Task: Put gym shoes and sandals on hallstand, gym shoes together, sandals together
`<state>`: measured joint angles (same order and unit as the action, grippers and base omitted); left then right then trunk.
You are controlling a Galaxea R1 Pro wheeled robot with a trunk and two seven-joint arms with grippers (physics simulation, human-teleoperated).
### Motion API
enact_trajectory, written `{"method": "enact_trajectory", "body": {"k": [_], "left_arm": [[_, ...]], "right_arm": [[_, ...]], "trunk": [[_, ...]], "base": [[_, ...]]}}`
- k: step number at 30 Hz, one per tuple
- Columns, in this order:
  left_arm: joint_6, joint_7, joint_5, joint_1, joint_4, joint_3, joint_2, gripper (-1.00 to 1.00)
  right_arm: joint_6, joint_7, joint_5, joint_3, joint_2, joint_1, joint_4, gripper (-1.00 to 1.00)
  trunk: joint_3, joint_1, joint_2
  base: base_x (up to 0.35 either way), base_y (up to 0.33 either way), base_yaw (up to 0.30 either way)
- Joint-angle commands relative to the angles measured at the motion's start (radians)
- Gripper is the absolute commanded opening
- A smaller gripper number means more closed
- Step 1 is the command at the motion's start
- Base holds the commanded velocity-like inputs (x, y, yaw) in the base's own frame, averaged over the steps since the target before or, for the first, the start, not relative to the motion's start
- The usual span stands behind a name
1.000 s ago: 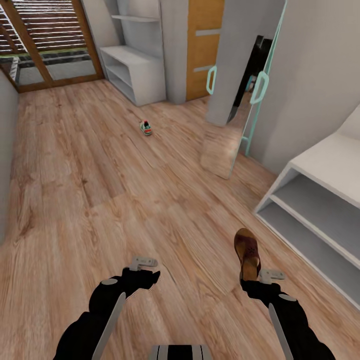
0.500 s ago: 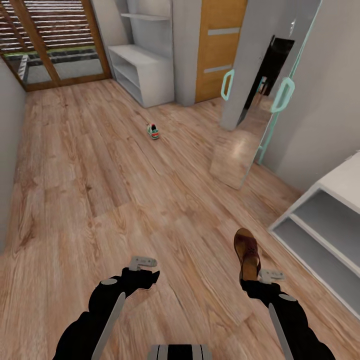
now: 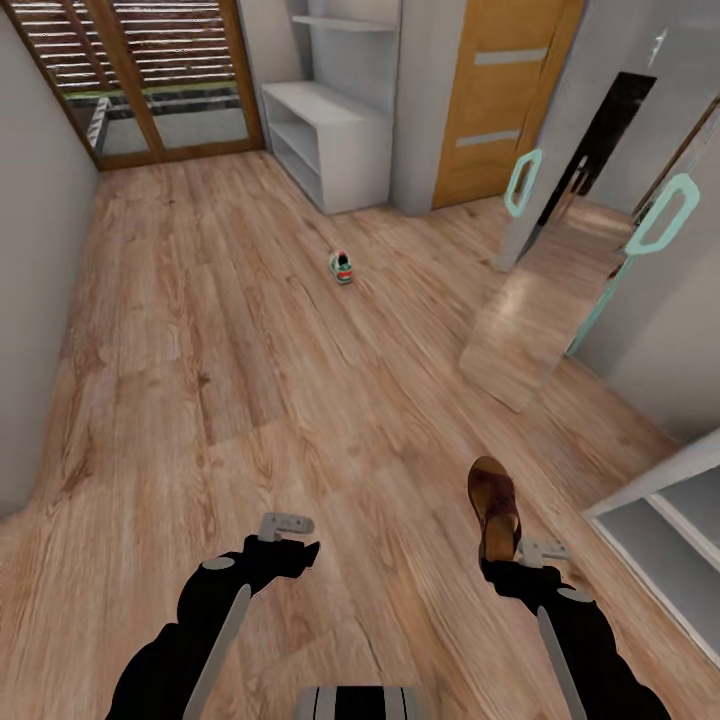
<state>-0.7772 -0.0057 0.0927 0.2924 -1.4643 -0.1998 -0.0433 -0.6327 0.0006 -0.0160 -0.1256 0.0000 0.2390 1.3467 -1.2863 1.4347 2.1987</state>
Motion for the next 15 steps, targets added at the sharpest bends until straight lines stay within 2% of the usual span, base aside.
{"method": "enact_trajectory", "body": {"k": [1,15], "left_arm": [[-0.005,0.003,0.009,0.001,-0.001,0.000,-0.001,1.00],[-0.005,0.002,0.009,0.001,-0.001,0.001,-0.001,1.00]], "right_arm": [[-0.005,-0.002,0.001,0.000,0.000,0.000,0.001,-1.00],[-0.005,-0.002,0.002,0.000,0.000,0.000,0.001,-1.00]], "trunk": [[-0.001,0.000,0.000],[-0.002,0.000,0.000]], "base": [[0.333,0.000,0.086],[0.334,0.014,0.014]]}}
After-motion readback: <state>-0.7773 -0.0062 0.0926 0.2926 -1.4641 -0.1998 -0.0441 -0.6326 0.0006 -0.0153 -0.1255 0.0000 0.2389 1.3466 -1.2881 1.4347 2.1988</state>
